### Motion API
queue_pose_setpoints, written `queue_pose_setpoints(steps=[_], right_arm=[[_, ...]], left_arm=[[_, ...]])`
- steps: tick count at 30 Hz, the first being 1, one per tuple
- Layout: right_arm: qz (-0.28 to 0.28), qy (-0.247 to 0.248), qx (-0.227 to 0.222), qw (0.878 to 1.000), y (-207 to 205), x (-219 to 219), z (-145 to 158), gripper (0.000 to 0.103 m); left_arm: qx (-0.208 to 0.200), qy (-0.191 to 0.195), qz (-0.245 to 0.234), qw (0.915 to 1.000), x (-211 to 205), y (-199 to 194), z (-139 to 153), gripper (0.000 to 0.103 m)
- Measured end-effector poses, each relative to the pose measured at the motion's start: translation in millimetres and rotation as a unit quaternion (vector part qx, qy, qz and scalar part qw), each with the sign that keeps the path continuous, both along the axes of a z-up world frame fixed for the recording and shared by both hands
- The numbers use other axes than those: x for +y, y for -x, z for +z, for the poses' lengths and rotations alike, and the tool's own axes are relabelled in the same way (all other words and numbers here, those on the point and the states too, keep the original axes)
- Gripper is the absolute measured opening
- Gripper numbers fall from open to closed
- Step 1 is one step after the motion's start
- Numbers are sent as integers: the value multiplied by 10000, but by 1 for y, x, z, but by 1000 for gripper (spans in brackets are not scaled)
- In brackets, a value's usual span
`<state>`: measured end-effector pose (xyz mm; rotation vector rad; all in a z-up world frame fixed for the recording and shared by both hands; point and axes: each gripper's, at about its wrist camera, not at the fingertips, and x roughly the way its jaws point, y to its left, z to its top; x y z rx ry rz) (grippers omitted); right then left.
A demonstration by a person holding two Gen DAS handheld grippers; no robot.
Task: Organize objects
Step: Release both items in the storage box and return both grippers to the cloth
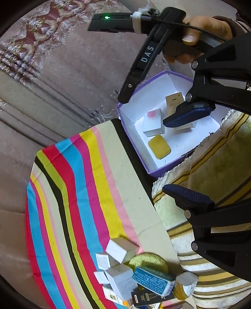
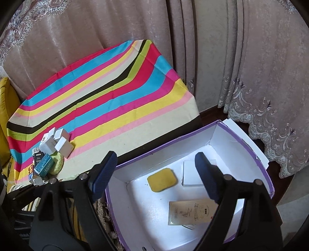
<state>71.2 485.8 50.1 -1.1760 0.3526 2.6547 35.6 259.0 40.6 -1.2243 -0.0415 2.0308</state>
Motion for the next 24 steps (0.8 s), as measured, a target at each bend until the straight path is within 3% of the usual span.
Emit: queue_pose_setpoints(steps=[24], right_arm=[[1162,274,-302,9924,20,-97,-12,86]], left_arm=[[-122,-259,1071,9938,-77,35,9,62]])
